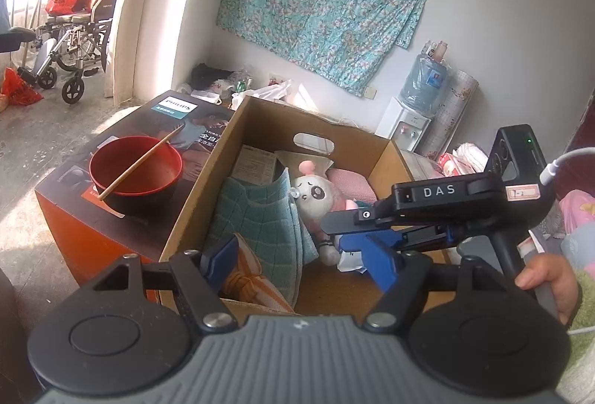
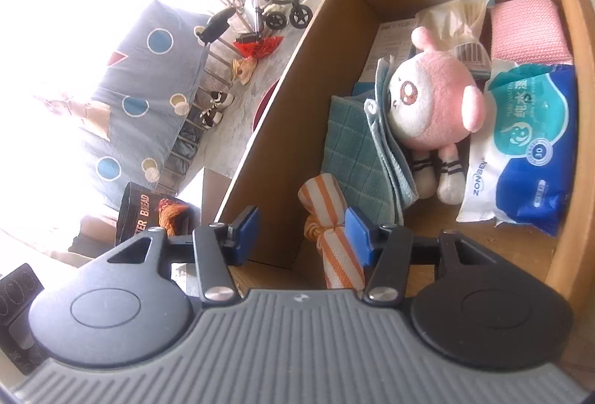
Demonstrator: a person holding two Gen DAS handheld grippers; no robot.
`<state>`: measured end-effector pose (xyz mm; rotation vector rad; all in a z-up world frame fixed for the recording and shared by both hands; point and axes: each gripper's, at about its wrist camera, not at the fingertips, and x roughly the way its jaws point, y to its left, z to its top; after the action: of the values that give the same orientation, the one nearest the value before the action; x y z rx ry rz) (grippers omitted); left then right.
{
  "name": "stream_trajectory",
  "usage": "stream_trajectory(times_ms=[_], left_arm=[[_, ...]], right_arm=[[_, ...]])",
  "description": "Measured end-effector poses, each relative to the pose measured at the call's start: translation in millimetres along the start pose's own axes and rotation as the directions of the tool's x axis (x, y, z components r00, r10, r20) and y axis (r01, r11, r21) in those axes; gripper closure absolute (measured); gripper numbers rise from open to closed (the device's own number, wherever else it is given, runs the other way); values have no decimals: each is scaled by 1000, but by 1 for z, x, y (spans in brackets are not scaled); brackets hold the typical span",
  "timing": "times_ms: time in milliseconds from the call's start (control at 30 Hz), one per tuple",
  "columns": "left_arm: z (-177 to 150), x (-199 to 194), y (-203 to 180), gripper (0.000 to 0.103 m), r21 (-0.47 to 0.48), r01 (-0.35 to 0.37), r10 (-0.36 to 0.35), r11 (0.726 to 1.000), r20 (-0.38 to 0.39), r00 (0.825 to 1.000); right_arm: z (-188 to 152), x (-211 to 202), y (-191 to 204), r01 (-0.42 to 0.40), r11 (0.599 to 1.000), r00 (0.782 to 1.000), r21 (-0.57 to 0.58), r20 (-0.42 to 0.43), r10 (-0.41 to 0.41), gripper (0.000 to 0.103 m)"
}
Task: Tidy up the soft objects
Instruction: 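Open the right gripper and withdraw it from the box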
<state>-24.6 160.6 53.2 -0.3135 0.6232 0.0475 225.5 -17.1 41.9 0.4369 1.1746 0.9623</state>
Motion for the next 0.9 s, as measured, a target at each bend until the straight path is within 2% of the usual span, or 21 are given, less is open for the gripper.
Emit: stream_trajectory(times_ms=[133,267,367,467,633,700,800,900], left_arm=[[11,6,-22,25,43,36,-35,998,-21,999],[30,21,-57,24,142,91,-85,986,-46,995],[43,36,-93,24,251,134,-123,959,-61,991],[52,61,-134,24,357,179,-157,917,-89,984],[62,134,-198,24,439,239,-165,866,-200,966],[65,166,-220,25,462,247,-149,852,-238,960],[70,210,-246,28,486,238,-115,841,-270,956],[77,245,-266,29,505,232,-94,832,-284,954]], right_arm=[[-9,-57,-11,7,1000,992,9,123,-8,52],[-11,-115,-25,61,998,970,9,236,-61,50],[-9,-161,-43,139,990,936,34,323,-142,49],[-3,-200,-70,215,972,894,97,381,-236,48],[18,-236,-126,343,915,829,212,390,-401,44],[30,-239,-157,407,874,795,264,370,-481,37],[45,-236,-200,470,814,760,340,314,-570,36],[61,-222,-233,512,779,744,362,267,-613,34]])
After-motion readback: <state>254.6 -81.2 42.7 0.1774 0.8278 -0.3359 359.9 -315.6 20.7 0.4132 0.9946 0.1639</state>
